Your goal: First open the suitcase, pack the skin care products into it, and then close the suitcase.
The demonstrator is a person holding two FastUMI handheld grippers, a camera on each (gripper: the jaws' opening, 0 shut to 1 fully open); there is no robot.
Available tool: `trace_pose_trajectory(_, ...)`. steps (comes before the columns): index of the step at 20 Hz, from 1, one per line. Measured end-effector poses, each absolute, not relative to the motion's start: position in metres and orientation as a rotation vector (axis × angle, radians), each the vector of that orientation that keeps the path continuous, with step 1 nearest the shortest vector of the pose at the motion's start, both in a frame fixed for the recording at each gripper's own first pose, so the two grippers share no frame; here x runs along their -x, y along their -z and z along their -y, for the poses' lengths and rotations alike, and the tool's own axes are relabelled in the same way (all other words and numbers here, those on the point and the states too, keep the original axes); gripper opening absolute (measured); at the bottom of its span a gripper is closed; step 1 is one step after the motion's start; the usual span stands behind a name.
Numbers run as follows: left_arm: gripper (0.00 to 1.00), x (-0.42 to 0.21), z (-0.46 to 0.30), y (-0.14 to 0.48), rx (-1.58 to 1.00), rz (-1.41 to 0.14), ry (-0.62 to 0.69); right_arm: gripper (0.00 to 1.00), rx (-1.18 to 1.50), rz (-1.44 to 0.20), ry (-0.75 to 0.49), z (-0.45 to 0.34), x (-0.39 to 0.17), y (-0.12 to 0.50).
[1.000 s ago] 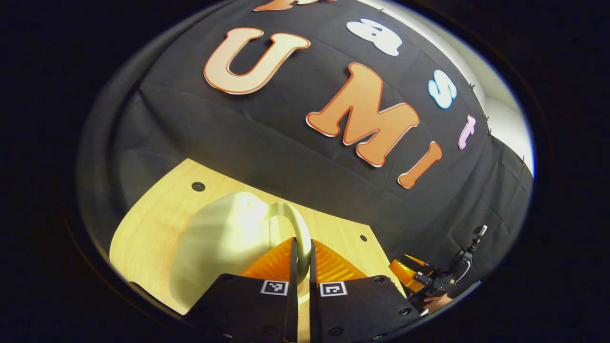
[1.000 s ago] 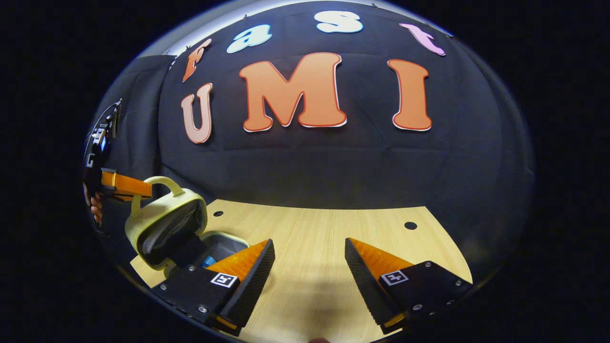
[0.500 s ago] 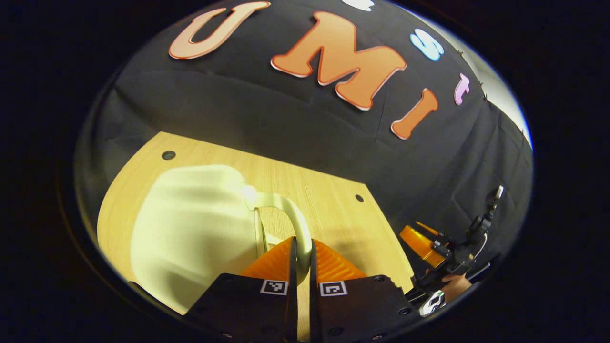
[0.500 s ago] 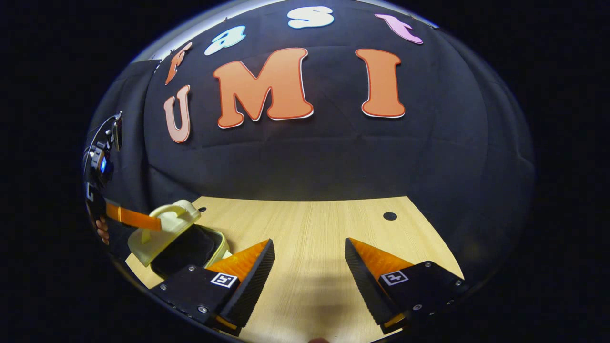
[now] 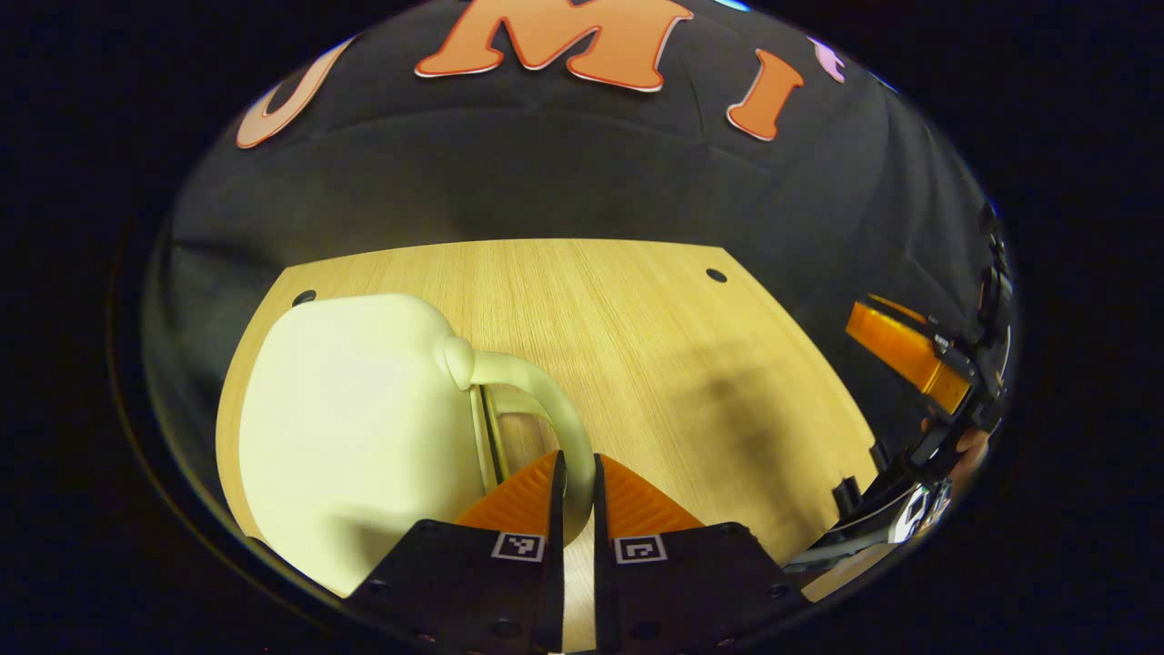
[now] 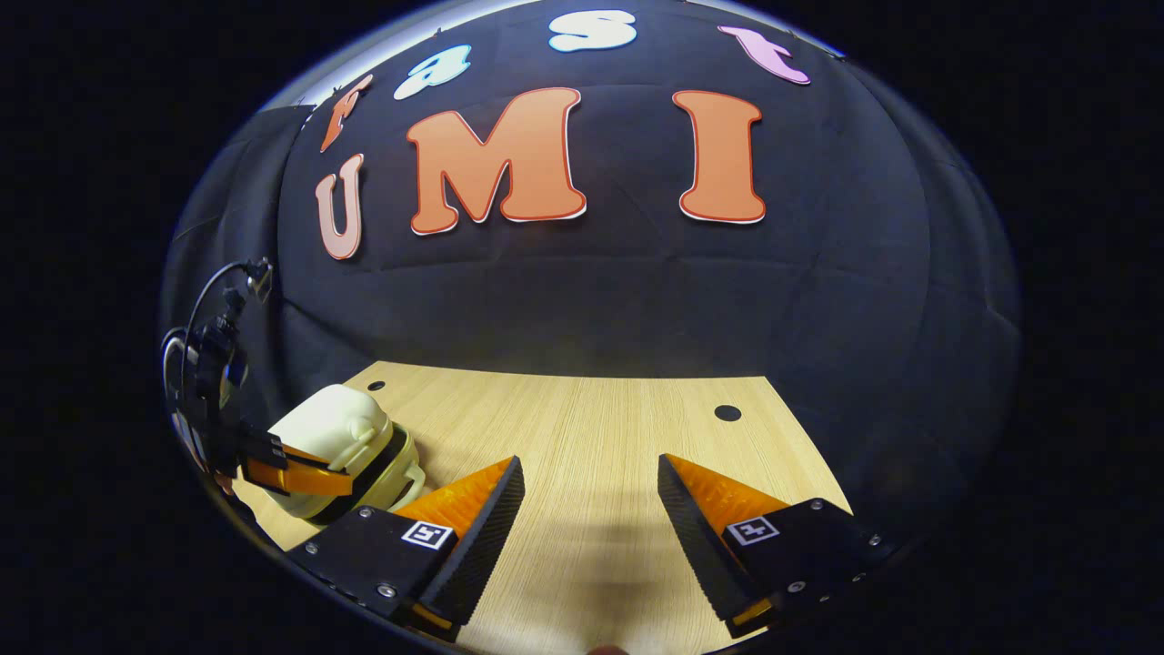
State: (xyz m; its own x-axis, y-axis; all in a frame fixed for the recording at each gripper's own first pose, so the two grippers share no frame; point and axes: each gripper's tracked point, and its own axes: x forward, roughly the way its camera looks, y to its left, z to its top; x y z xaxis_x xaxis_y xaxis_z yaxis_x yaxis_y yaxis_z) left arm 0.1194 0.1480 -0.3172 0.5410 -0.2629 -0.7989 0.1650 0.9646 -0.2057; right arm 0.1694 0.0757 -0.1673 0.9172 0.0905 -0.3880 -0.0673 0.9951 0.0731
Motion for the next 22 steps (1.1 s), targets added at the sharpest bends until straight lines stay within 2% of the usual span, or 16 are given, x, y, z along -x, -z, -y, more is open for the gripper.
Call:
trace_pose_trajectory(3,0.17,-0.109,-0.107,0.328,0.125,-0.993,0.304,0.94,-0.054,-0.398,-0.092,-0.074,-0.168,0.166)
trace_pose_trajectory(4,0.13,-0.111,-0.094,0.330,0.135,-0.982,0.340,0.94,-0.050,-0.397,-0.091,-0.073,-0.166,0.166)
trace_pose_trajectory(5,0.17,-0.109,-0.087,0.326,0.105,-0.965,0.354,0.94,-0.045,-0.392,-0.093,-0.072,-0.165,0.164)
trace_pose_trajectory(7,0.37,-0.115,-0.084,0.324,0.017,-0.930,0.352,0.94,-0.048,-0.379,-0.099,-0.071,-0.164,0.158)
trace_pose_trajectory(8,0.36,-0.121,-0.082,0.318,-0.009,-0.902,0.350,0.94,-0.053,-0.368,-0.102,-0.072,-0.164,0.154)
trace_pose_trajectory(10,0.43,-0.124,-0.076,0.308,-0.021,-0.861,0.349,0.94,-0.060,-0.342,-0.099,-0.070,-0.163,0.144)
trace_pose_trajectory(12,0.60,-0.133,-0.074,0.292,-0.043,-0.779,0.315,0.94,-0.056,-0.298,-0.091,-0.069,-0.164,0.128)
trace_pose_trajectory(13,0.73,-0.139,-0.077,0.273,-0.059,-0.734,0.292,0.94,-0.049,-0.281,-0.088,-0.068,-0.163,0.123)
trace_pose_trajectory(14,0.78,-0.143,-0.083,0.258,-0.069,-0.681,0.263,0.94,-0.042,-0.265,-0.090,-0.069,-0.164,0.117)
trace_pose_trajectory(16,0.82,-0.149,-0.080,0.234,-0.058,-0.594,0.216,0.93,-0.036,-0.242,-0.103,-0.076,-0.167,0.105)
trace_pose_trajectory(18,0.82,-0.152,-0.076,0.208,-0.036,-0.516,0.174,0.93,-0.021,-0.211,-0.114,-0.081,-0.164,0.093)
trace_pose_trajectory(20,0.91,-0.156,-0.078,0.179,-0.021,-0.420,0.111,0.93,0.001,-0.169,-0.127,-0.087,-0.163,0.081)
trace_pose_trajectory(21,0.99,-0.158,-0.078,0.164,-0.004,-0.380,0.083,0.93,0.004,-0.165,-0.137,-0.090,-0.163,0.079)
trace_pose_trajectory(22,1.00,-0.160,-0.079,0.146,0.007,-0.330,0.056,0.93,0.001,-0.162,-0.144,-0.094,-0.162,0.078)
